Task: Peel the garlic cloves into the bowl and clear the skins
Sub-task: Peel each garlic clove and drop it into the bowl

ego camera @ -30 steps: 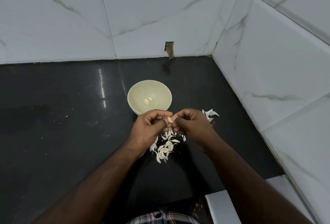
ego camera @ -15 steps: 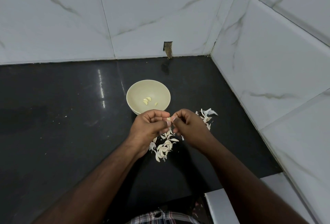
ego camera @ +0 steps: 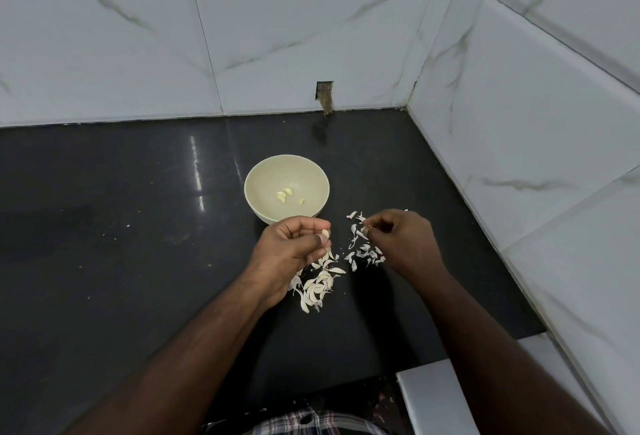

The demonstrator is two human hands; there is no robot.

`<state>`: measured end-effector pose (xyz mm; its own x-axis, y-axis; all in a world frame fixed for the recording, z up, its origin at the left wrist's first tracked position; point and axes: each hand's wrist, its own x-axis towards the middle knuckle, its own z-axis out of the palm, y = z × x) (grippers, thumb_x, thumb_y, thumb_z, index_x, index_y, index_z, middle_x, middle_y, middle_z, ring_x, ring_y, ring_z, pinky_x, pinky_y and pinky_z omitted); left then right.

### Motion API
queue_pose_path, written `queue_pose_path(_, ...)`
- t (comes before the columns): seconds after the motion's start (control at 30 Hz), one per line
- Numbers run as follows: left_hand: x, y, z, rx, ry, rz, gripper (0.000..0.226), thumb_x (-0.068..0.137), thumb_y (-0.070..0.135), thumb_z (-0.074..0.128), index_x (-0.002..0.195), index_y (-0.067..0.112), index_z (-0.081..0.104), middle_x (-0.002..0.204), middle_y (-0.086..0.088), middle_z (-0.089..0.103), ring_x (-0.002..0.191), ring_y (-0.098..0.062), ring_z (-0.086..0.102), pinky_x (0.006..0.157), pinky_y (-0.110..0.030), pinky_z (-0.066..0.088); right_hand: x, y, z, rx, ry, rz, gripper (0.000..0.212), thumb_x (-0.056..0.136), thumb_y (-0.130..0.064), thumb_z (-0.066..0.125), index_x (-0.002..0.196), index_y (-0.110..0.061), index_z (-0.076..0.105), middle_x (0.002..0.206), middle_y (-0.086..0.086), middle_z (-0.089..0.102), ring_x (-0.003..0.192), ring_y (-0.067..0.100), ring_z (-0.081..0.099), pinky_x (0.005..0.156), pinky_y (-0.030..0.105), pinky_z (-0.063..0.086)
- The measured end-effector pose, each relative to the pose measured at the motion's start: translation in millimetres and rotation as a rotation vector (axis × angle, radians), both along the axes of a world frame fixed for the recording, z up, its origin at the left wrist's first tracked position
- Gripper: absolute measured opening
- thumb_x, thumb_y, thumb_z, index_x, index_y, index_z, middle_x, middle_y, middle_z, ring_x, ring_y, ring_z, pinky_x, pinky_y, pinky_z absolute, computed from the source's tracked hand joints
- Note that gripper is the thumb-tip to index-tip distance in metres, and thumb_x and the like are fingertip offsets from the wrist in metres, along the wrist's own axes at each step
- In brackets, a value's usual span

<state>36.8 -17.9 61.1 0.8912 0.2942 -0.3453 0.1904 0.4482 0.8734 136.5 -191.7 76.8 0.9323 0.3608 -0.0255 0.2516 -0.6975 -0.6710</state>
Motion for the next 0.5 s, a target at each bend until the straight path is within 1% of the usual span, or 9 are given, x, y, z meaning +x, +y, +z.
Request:
queue_pose_path(0.07,-0.5,-0.6,-1.7,0.024,-0.005,-0.005,0.017,0.089,-0.008,0.065,0.1,0.003,0.073,0.084,-0.009,0.069,0.079,-0.014,0.067,0.073,-0.019,0.058,2.5,-3.5,-2.1,-0.05,0.008,0.02,0.021,0.091,-0.015,0.065,0.106,-0.02,0.078,0.1,-0.008,0.076,0.085,0.001,0.064,0.068,-0.001,0.038)
queue_pose_path(0.13,-0.4,-0.8,-3.2,0.041,-0.007,-0.008,0.018,0.089,-0.007,0.066,0.1,0.005,0.074,0.082,-0.008,0.069,0.077,-0.013,0.065,0.074,-0.019,0.057,3.3,-5.2,-2.2,-0.085,0.011,0.034,0.025,0.093,-0.016,0.061,0.113,-0.021,0.076,0.107,-0.008,0.075,0.093,0.002,0.065,0.072,-0.001,0.037)
queue_pose_path(0.17,-0.2,-0.7,-3.8,0.048,-0.005,-0.008,0.018,0.089,-0.007,0.066,0.1,0.005,0.075,0.081,-0.008,0.068,0.077,-0.014,0.064,0.074,-0.019,0.057,3.1,-5.7,-1.7,-0.091,0.004,0.031,0.023,0.093,-0.018,0.062,0.111,-0.022,0.077,0.106,-0.009,0.076,0.095,0.003,0.066,0.077,0.006,0.041)
queue_pose_path(0.23,-0.2,-0.7,-4.5,0.069,0.0,-0.005,0.018,0.088,-0.007,0.068,0.099,0.005,0.074,0.079,-0.007,0.068,0.075,-0.015,0.063,0.073,-0.021,0.056,2.9,-6.6,-1.8,-0.1,-0.023,0.011,0.013,0.089,-0.022,0.067,0.094,-0.024,0.079,0.094,-0.012,0.076,0.088,0.005,0.067,0.078,0.02,0.047)
queue_pose_path(0.3,-0.5,-0.6,-4.8,0.085,0.006,0.0,0.017,0.086,-0.007,0.07,0.098,0.005,0.073,0.078,-0.008,0.067,0.074,-0.016,0.062,0.073,-0.025,0.054,3.5,-7.4,-1.6,-0.12,-0.043,-0.017,0.005,0.081,-0.021,0.072,0.077,-0.024,0.074,0.081,-0.012,0.072,0.079,0.006,0.065,0.073,0.025,0.048)
queue_pose_path(0.33,-0.7,-0.6,-5.0,0.09,0.007,0.003,0.017,0.086,-0.007,0.07,0.097,0.005,0.073,0.078,-0.008,0.067,0.074,-0.017,0.062,0.074,-0.027,0.053,4.2,-7.7,-2.0,-0.122,-0.043,-0.027,0.006,0.078,-0.019,0.072,0.076,-0.024,0.072,0.08,-0.013,0.07,0.077,0.006,0.064,0.073,0.026,0.049)
queue_pose_path(0.37,-1.1,-0.5,-4.9,0.1,0.008,0.007,0.016,0.085,-0.007,0.071,0.096,0.005,0.073,0.077,-0.008,0.067,0.074,-0.018,0.062,0.075,-0.029,0.053,4.6,-7.8,-2.3,-0.13,-0.033,-0.023,0.011,0.079,-0.015,0.069,0.079,-0.025,0.073,0.083,-0.013,0.071,0.079,0.006,0.064,0.075,0.027,0.051)
queue_pose_path(0.43,-1.6,0.0,-5.2,0.132,0.008,0.011,0.016,0.085,-0.007,0.071,0.096,0.005,0.074,0.076,-0.008,0.067,0.075,-0.019,0.061,0.076,-0.03,0.052,4.2,-6.7,-2.4,-0.149,-0.019,0.018,0.026,0.084,-0.009,0.061,0.096,-0.025,0.077,0.098,-0.013,0.074,0.089,0.006,0.066,0.085,0.026,0.051)
queue_pose_path(0.5,-1.9,0.8,-5.7,0.162,0.003,0.011,0.017,0.085,-0.006,0.071,0.096,0.006,0.075,0.076,-0.007,0.067,0.073,-0.016,0.062,0.074,-0.027,0.053,3.2,-4.6,-1.6,-0.151,-0.023,0.043,0.024,0.091,-0.017,0.06,0.106,-0.026,0.077,0.106,-0.012,0.074,0.096,0.007,0.066,0.087,0.024,0.049)
